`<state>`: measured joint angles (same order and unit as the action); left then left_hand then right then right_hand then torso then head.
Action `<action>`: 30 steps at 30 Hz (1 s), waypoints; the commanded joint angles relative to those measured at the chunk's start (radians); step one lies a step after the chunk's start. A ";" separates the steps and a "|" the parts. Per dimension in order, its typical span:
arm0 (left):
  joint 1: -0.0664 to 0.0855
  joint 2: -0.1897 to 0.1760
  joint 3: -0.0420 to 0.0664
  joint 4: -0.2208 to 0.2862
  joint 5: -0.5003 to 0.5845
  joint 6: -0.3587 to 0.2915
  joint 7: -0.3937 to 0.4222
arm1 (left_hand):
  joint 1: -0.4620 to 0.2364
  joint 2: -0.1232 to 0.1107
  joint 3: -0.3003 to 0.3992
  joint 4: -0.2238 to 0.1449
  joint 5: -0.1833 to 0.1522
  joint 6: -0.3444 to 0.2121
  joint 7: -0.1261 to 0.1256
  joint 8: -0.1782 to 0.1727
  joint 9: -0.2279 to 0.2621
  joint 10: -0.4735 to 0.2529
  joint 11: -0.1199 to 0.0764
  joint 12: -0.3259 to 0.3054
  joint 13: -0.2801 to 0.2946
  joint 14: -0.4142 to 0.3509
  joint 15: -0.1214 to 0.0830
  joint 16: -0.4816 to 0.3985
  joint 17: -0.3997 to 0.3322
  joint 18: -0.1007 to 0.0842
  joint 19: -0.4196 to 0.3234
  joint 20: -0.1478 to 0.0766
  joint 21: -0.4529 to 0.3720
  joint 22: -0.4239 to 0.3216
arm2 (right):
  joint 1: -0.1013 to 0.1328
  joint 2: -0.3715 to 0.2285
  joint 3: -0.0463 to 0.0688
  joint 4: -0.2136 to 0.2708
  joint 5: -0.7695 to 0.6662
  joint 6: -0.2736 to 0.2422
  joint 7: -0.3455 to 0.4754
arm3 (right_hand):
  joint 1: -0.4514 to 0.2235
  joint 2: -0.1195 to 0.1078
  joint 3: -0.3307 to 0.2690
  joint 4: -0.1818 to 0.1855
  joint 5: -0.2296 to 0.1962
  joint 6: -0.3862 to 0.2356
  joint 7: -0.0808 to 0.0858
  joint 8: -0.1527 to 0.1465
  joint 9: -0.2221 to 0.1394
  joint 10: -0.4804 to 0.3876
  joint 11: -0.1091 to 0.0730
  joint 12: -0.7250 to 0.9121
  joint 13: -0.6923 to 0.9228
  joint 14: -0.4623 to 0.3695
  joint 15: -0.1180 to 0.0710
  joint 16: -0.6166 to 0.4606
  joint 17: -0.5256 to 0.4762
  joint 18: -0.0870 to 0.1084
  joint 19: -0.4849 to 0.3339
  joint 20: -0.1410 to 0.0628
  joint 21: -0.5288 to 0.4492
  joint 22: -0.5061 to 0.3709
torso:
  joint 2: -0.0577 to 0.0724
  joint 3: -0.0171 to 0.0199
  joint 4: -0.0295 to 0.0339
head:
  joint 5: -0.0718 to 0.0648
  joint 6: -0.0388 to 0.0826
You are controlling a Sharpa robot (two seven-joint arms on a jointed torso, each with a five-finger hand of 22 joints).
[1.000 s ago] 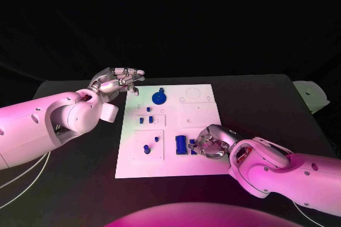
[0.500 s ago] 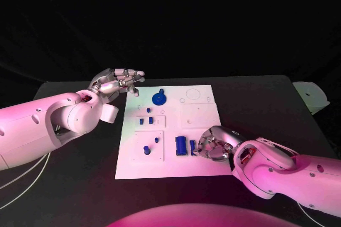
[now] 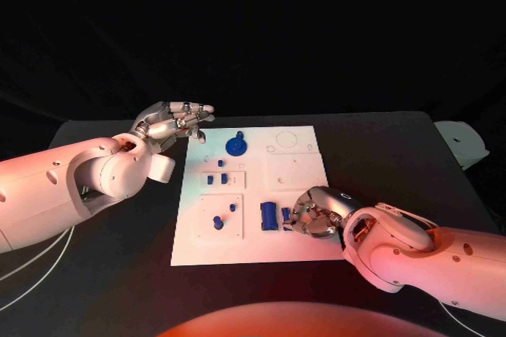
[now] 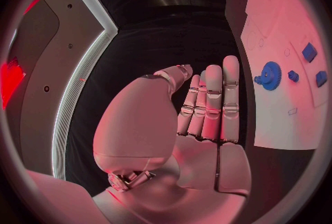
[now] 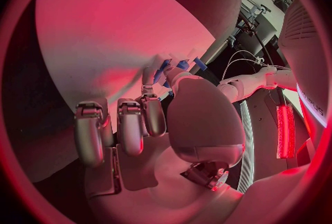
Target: Assemble the parts on the task board
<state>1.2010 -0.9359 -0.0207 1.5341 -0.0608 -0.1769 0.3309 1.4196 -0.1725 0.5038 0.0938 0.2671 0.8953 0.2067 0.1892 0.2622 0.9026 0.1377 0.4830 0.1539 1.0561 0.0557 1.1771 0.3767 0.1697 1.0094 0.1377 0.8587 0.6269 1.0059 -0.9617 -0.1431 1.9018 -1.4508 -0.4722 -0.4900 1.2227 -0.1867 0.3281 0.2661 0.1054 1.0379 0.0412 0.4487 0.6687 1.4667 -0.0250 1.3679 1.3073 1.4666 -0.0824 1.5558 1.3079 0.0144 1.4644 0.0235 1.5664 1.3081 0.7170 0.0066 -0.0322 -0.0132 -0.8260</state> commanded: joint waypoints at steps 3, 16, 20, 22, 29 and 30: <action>0.001 0.002 0.000 0.000 0.003 0.018 0.006 | -0.008 0.004 0.008 -0.001 0.004 -0.005 -0.002 0.004 -0.001 -0.006 -0.001 0.003 0.001 -0.008 0.000 0.004 -0.001 0.015 -0.003 0.004 -0.006 -0.001 | -0.004 -0.013 -0.002 0.014 -0.006 -0.021 0.008 | 0.013 -0.002 -0.017 0.008 0.032 0.004 0.000 -0.005 -0.003 0.035 -0.005 0.004 0.172 0.099 -0.008 0.003 0.237 -0.014 0.106 -0.005 0.004 0.263 | -0.002 -0.0002 -0.0016 | 0.002 0.001; 0.000 0.017 -0.014 -0.035 0.016 0.031 0.037 | -0.098 -0.023 -0.056 0.066 -0.021 -0.015 -0.005 0.007 0.000 -0.019 -0.002 0.027 0.003 -0.009 0.006 0.017 -0.008 0.015 -0.001 0.014 -0.038 -0.023 | 0.050 -0.048 0.001 0.013 0.312 -0.255 0.452 | 0.055 0.010 -0.053 0.008 0.118 -0.092 0.048 -0.070 -0.032 -0.063 0.036 -0.194 0.083 0.077 0.026 -0.042 0.152 0.014 0.060 0.022 -0.133 0.222 | -0.024 -0.0073 -0.0034 | -0.001 0.045; -0.003 0.035 -0.018 -0.063 0.029 0.020 0.076 | -0.098 -0.026 -0.094 0.088 -0.071 -0.014 -0.012 0.013 0.003 -0.013 -0.008 0.046 0.007 -0.012 0.002 0.021 -0.012 0.015 0.010 0.011 -0.059 -0.040 | 0.089 -0.035 0.001 -0.045 0.516 -0.250 0.598 | 0.133 0.025 -0.034 -0.001 0.097 -0.112 0.060 -0.081 -0.035 -0.190 0.047 -0.424 -0.033 0.031 0.035 -0.126 0.016 0.054 -0.015 0.033 -0.341 0.156 | -0.044 -0.0177 -0.0035 | -0.005 0.067; -0.005 0.043 -0.020 -0.075 0.033 0.011 0.093 | -0.090 -0.025 -0.100 0.089 -0.070 -0.011 -0.017 0.017 0.005 -0.009 -0.011 0.050 0.007 -0.013 0.000 0.021 -0.014 0.015 0.012 0.010 -0.065 -0.044 | 0.103 -0.026 0.001 -0.076 0.623 -0.238 0.642 | 0.175 0.034 -0.017 -0.005 0.076 -0.124 0.071 -0.089 -0.039 -0.268 0.055 -0.556 -0.113 -0.010 0.047 -0.192 -0.071 0.076 -0.067 0.043 -0.479 0.107 | -0.050 -0.0214 -0.0030 | -0.009 0.083; -0.018 0.077 -0.023 -0.124 0.061 -0.044 0.163 | -0.031 -0.017 -0.128 0.106 -0.068 -0.008 -0.022 0.031 0.009 0.006 -0.009 -0.001 -0.032 -0.139 0.014 -0.110 -0.080 0.013 -0.061 0.024 -0.204 -0.124 | 0.150 0.050 0.007 -0.258 1.008 -0.156 0.782 | 0.241 0.021 0.071 0.001 0.038 -0.186 0.112 -0.149 -0.105 -0.453 0.100 -0.937 -0.463 -0.310 0.089 -0.710 -0.576 0.167 -0.329 0.086 -1.216 -0.253 | -0.079 -0.0357 -0.0032 | -0.012 0.138; -0.021 0.082 -0.023 -0.131 0.066 -0.051 0.170 | -0.018 -0.014 -0.130 0.112 -0.067 -0.011 -0.019 0.032 0.008 0.010 -0.002 -0.026 -0.047 -0.184 0.024 -0.185 -0.113 0.011 -0.088 0.035 -0.261 -0.158 | 0.154 0.064 0.009 -0.288 1.049 -0.143 0.795 | 0.240 0.019 0.077 0.001 0.036 -0.185 0.116 -0.155 -0.116 -0.436 0.108 -0.969 -0.522 -0.312 0.093 -0.754 -0.593 0.171 -0.326 0.089 -1.254 -0.296 | -0.083 -0.0366 -0.0038 | -0.010 0.146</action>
<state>1.1816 -0.8588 -0.0444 1.4093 -0.0280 -0.1906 0.4254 1.3971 -0.1880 0.3776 0.2059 0.1998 0.8912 0.1896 0.2175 0.2701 0.9128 0.1327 0.4628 0.1106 0.8850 0.0776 1.0085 0.2711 0.1696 0.9292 0.1707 0.6110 0.4763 1.1581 -0.9055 -0.1336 1.6353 -0.6740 -0.6711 0.1685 1.4599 -0.1647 0.4030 0.2671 0.1467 0.8535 0.1572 0.2948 0.5563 1.0198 0.0794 0.4080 0.8050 1.1544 0.0103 0.8192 0.7263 0.1704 1.1383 0.1136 0.3300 1.0288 0.6507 -0.0233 -0.0352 -0.0260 -0.7006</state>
